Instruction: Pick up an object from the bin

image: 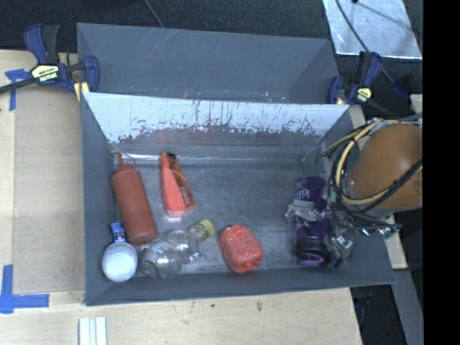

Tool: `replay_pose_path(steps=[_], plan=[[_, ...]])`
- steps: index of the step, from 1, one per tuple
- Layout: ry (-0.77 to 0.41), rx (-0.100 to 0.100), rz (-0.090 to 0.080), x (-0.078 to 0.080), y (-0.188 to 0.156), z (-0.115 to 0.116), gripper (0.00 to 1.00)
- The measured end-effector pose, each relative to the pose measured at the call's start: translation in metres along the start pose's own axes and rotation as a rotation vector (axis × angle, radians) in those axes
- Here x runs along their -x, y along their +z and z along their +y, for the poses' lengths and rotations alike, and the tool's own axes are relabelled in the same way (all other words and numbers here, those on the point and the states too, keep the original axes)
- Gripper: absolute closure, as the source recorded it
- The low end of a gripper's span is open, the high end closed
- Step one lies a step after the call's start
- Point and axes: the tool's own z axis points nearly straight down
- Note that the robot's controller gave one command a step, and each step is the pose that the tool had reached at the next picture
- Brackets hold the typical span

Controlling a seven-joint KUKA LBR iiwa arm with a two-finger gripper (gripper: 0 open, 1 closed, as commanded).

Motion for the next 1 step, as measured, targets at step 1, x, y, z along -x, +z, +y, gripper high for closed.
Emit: replay_pose_path(steps=[1], plan=[[-0.338, 0.005, -0.002, 0.0118, -0.0176, -0.0028, 1.0]])
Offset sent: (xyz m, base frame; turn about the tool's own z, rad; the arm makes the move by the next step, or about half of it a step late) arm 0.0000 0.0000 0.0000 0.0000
